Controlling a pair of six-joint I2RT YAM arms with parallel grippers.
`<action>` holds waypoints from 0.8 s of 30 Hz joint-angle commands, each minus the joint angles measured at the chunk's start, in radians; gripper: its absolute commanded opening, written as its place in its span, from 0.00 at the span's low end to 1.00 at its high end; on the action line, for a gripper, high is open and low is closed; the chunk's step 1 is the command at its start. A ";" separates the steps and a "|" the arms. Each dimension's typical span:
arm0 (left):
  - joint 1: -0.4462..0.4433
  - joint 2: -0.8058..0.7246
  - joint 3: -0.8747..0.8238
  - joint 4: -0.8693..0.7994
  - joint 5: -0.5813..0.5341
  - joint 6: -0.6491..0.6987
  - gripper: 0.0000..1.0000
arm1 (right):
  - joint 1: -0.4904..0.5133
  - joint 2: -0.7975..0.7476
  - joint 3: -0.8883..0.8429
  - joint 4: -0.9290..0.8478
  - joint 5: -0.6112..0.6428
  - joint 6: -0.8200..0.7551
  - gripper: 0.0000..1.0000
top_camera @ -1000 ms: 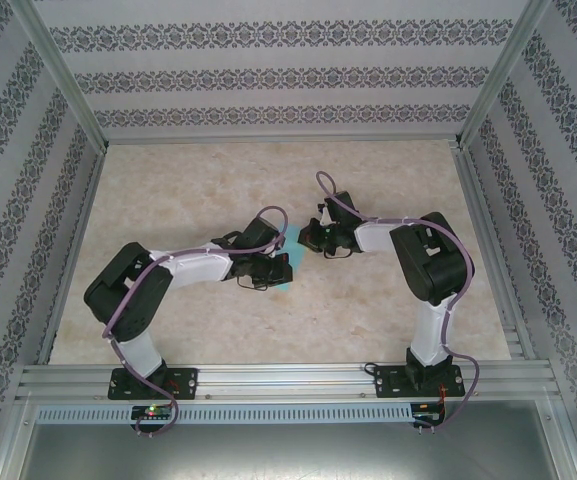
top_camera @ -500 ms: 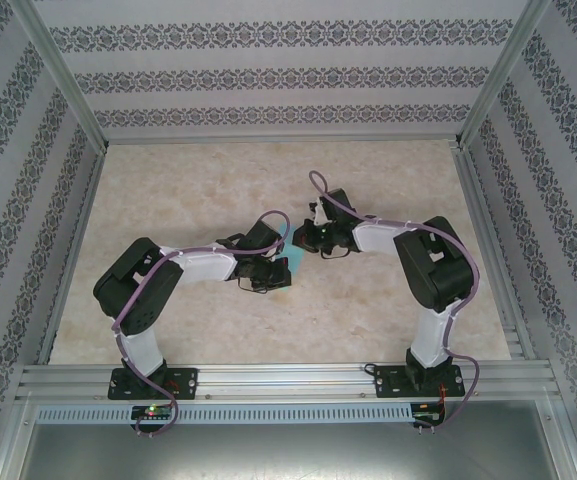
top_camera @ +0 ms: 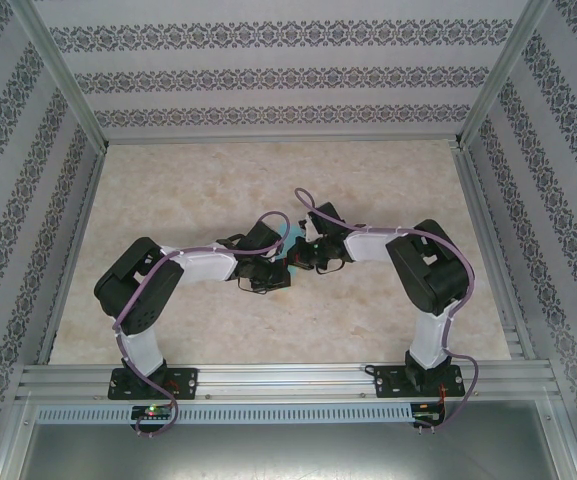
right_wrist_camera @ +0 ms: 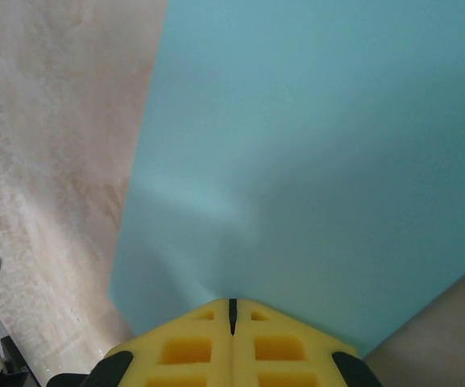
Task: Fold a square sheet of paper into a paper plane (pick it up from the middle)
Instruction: First fold in half a square sheet of paper at the center of the table.
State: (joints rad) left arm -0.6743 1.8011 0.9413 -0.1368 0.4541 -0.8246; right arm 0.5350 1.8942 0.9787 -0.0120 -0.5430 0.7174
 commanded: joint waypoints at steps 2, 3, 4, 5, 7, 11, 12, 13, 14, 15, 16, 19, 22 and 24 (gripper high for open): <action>-0.002 0.027 -0.010 -0.097 -0.034 -0.015 0.00 | -0.038 0.050 -0.012 -0.016 0.001 -0.055 0.00; -0.002 0.026 -0.012 -0.102 -0.034 -0.014 0.00 | -0.049 0.057 -0.009 -0.016 0.002 -0.060 0.00; -0.002 0.027 -0.013 -0.109 -0.032 -0.015 0.00 | -0.066 0.067 -0.002 -0.016 0.002 -0.064 0.00; -0.002 0.029 -0.015 -0.110 -0.030 -0.015 0.00 | -0.083 0.073 0.006 -0.015 0.000 -0.070 0.00; -0.002 0.032 -0.022 -0.095 -0.013 -0.015 0.00 | -0.113 0.086 0.034 -0.020 0.004 -0.086 0.00; -0.002 0.042 -0.032 -0.070 0.006 -0.020 0.00 | -0.173 0.145 0.135 -0.061 0.002 -0.127 0.00; -0.002 0.042 -0.029 -0.067 0.010 -0.018 0.00 | -0.187 0.157 0.149 -0.059 -0.002 -0.128 0.00; -0.002 0.041 -0.027 -0.069 0.012 -0.014 0.00 | -0.199 0.166 0.162 -0.054 -0.002 -0.128 0.00; -0.002 0.042 -0.024 -0.075 0.010 -0.010 0.00 | -0.208 0.174 0.177 -0.055 -0.006 -0.128 0.00; -0.001 0.044 -0.020 -0.078 0.011 -0.006 0.00 | -0.214 0.178 0.192 -0.060 -0.007 -0.132 0.00; -0.001 0.047 -0.015 -0.082 0.013 -0.004 0.00 | -0.220 0.180 0.207 -0.074 0.002 -0.140 0.00; -0.001 0.049 -0.002 -0.082 0.020 0.002 0.00 | -0.227 0.157 0.236 -0.114 0.049 -0.161 0.00; 0.009 0.047 0.021 -0.084 0.039 0.008 0.00 | -0.225 0.106 0.233 -0.130 0.088 -0.161 0.00; 0.022 0.032 0.047 -0.080 0.058 0.008 0.00 | -0.211 0.066 0.217 -0.140 0.119 -0.153 0.02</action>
State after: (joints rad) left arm -0.6662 1.8210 0.9642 -0.1333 0.4721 -0.8307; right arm 0.3111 2.0243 1.1973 -0.1150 -0.5240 0.5903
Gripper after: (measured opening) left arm 0.064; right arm 0.038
